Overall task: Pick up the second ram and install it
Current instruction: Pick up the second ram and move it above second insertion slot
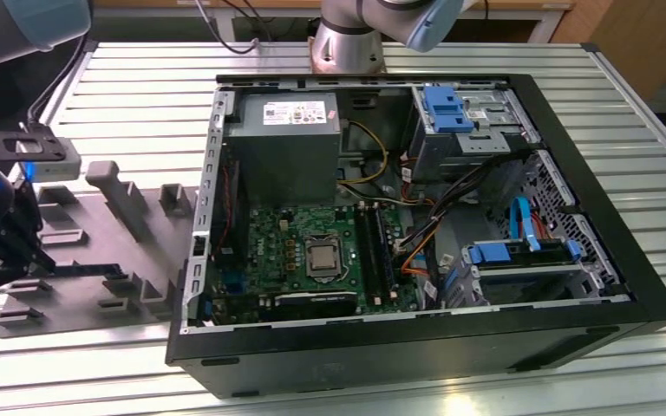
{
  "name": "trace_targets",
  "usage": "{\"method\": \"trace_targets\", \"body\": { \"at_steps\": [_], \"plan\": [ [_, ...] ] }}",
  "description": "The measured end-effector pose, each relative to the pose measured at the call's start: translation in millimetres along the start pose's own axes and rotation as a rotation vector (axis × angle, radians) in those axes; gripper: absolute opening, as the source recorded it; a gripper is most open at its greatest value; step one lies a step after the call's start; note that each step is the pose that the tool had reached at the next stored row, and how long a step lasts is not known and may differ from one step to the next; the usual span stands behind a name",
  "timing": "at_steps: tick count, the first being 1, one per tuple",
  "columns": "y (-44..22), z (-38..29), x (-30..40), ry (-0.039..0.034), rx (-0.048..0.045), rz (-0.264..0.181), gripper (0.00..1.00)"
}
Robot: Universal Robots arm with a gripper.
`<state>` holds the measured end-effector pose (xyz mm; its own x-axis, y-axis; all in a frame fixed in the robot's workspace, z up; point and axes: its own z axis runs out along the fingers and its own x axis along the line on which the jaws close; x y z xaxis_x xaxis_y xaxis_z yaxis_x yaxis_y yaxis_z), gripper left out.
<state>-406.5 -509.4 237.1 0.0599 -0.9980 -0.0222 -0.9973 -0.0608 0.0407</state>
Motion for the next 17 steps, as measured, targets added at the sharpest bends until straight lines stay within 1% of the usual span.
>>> {"method": "trace_targets", "body": {
  "at_steps": [12,17],
  "plan": [
    [0.3,-8.4,-0.2,0.0001,0.0011,0.000,0.13],
    [0.4,-8.2,-0.2,0.0000,0.0019,0.000,0.13]
  ]
}}
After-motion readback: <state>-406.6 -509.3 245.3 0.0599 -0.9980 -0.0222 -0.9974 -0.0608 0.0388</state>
